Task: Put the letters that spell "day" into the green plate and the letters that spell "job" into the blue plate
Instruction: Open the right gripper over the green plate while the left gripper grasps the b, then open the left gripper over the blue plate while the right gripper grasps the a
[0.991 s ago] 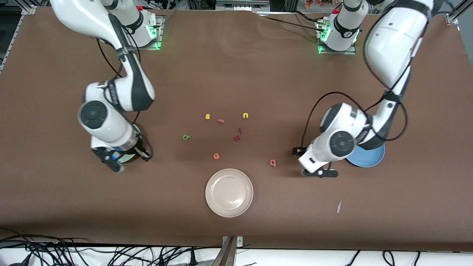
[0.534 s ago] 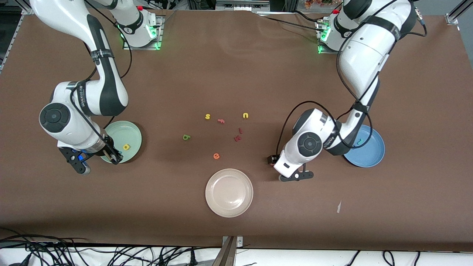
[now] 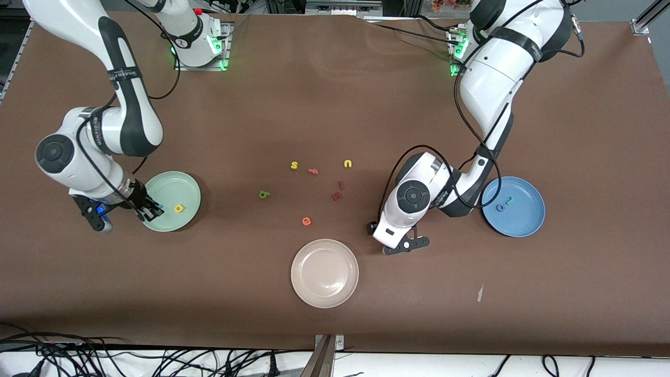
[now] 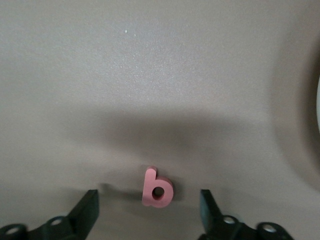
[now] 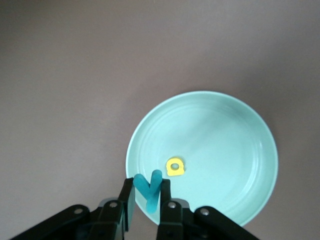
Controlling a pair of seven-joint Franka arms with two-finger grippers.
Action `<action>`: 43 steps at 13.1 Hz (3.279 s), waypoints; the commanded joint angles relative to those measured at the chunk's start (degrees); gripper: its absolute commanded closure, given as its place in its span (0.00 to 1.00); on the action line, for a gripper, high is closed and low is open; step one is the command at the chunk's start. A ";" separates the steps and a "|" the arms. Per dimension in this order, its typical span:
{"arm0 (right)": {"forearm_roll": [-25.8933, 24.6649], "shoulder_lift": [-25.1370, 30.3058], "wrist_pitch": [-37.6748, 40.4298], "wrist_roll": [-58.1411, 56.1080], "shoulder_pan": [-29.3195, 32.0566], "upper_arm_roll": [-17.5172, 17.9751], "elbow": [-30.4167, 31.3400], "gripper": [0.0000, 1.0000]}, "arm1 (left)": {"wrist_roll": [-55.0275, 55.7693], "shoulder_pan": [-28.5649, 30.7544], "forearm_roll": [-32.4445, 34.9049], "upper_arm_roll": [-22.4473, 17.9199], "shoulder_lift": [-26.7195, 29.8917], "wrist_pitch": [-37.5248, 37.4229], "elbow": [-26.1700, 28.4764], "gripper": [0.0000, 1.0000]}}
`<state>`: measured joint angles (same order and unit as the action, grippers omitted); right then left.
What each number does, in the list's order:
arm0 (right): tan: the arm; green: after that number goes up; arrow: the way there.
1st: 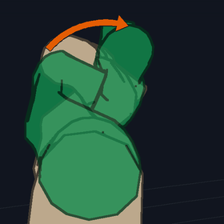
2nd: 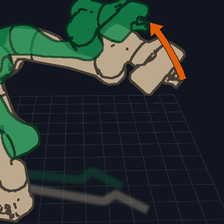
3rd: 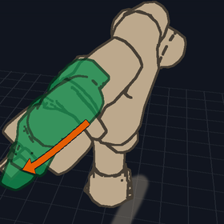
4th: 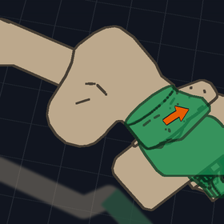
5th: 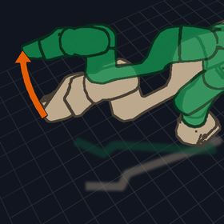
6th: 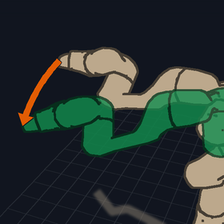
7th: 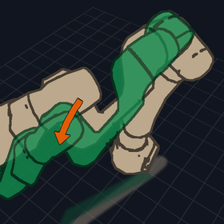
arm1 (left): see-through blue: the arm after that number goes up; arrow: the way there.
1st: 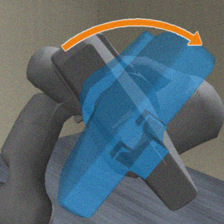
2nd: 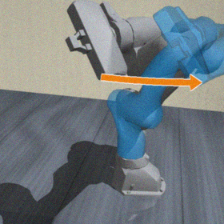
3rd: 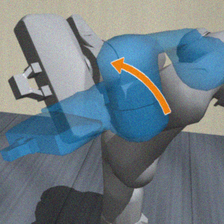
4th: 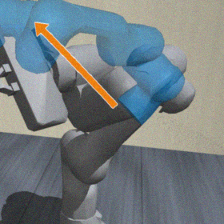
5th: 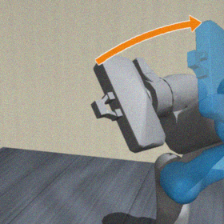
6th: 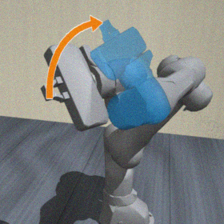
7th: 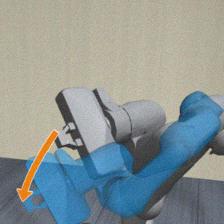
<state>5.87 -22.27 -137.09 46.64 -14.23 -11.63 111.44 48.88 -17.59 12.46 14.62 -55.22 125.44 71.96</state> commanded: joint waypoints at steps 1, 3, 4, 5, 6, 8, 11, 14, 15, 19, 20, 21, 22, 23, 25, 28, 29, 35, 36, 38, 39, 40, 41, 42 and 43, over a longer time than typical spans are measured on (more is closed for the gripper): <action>0.99 2.58 -4.85 -0.76 0.60 2.22 6.59 0.81 | 0.70 -1.21 -0.50 -1.00 -1.03 0.16 -1.91 0.19; 0.99 2.67 -4.76 0.29 0.69 2.57 6.86 0.01 | 0.69 -1.48 -0.59 -1.00 -1.38 0.25 -1.91 0.25; 0.99 3.19 -4.50 0.30 0.69 2.58 6.86 0.00 | 0.87 -1.83 -0.50 -1.00 -1.47 0.33 -2.00 0.30; 0.99 3.80 -4.15 0.38 0.69 2.58 6.95 0.00 | 1.22 -2.26 -0.50 -1.09 -1.82 1.03 -2.00 0.35; 0.99 4.42 -3.28 0.21 0.69 2.58 6.95 0.00 | 2.70 -2.36 -0.50 -1.44 -1.82 1.82 -2.00 0.39; 0.99 5.12 -1.00 0.12 0.61 2.84 6.51 0.00 | 3.51 -2.36 -0.50 -1.62 -1.91 2.62 -1.91 0.49; 0.90 4.95 6.02 1.08 0.17 3.01 3.70 0.00 | 3.42 -2.27 -0.42 -1.97 -1.82 2.71 -1.82 0.81; 0.99 4.78 5.88 9.22 -0.27 6.69 3.70 0.00 | 2.63 -1.48 0.02 -1.97 -0.95 2.01 -1.73 1.00; 0.81 4.43 5.17 12.57 -0.80 8.27 3.70 0.00 | 2.02 -0.87 0.02 -1.97 0.02 1.48 -1.73 1.00; 0.72 0.31 -2.37 24.18 -7.28 8.73 3.35 0.01 | -10.42 5.62 -1.73 1.27 5.02 -12.73 -1.30 1.00; 0.72 -1.45 -3.96 26.29 -8.61 8.73 2.65 0.01 | -15.17 8.34 -1.82 2.42 6.17 -15.98 -0.51 1.00; 0.64 -3.81 -5.19 28.31 -10.10 8.73 1.51 0.01 | -19.48 10.71 -1.82 3.21 7.83 -19.67 0.89 1.00; 0.63 -6.36 -5.99 30.34 -11.77 8.73 0.02 0.01 | -23.70 13.87 -1.82 4.26 10.11 -20.66 3.16 1.00; 0.46 -8.04 -7.21 33.05 -12.74 8.73 -0.60 0.01 | -28.52 17.73 -1.82 5.40 13.35 -20.58 8.15 1.00; 0.02 -10.07 -10.47 34.40 -14.33 8.73 -0.26 0.01 | -38.72 25.64 -1.82 7.86 19.33 -19.27 17.04 1.00; 0.11 -10.78 -11.62 34.66 -14.69 8.73 0.00 0.01 | -46.84 33.57 -1.12 9.98 24.44 -17.61 24.78 1.00; 0.11 -10.87 -11.79 34.75 -14.95 8.73 0.61 0.01 | -48.07 35.07 -1.03 9.99 26.64 -13.85 28.99 1.00; 0.02 -13.41 -15.92 36.16 -16.36 8.47 0.71 0.01 | -48.44 41.40 -0.33 9.72 31.14 16.06 49.85 0.94; 0.02 -13.51 -16.01 36.16 -16.36 8.46 0.71 0.06 | -48.44 41.93 0.11 9.72 31.05 15.81 49.86 0.71; 0.02 -13.68 -16.01 36.16 -16.36 8.46 0.71 0.42 | -48.09 42.12 0.11 9.63 30.61 14.06 48.46 0.00; 0.11 -13.77 -16.01 36.24 -16.36 8.46 0.71 0.61 | -48.08 42.12 0.11 9.63 30.79 12.48 46.71 0.00; 0.11 -14.03 -16.01 36.24 -16.36 8.46 0.62 0.78 | -48.00 41.94 0.11 9.72 30.88 9.42 44.34 0.00; 0.19 -14.03 -16.01 36.24 -16.44 8.46 0.53 0.91 | -47.74 41.33 0.11 9.81 30.70 4.17 40.75 0.00; 0.20 -14.03 -16.01 36.24 -16.62 8.46 0.45 1.00 | -47.65 40.63 0.02 9.90 30.70 -1.45 37.06 0.00; 0.20 -14.12 -16.01 36.24 -17.06 8.29 0.44 1.00 | -47.64 40.36 0.02 9.90 30.53 -5.95 33.89 0.00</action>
<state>6.21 -35.03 -152.69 81.70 -30.05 -2.75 111.83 1.59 23.68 12.39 24.33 -25.32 127.43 111.43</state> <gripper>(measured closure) 0.639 0.167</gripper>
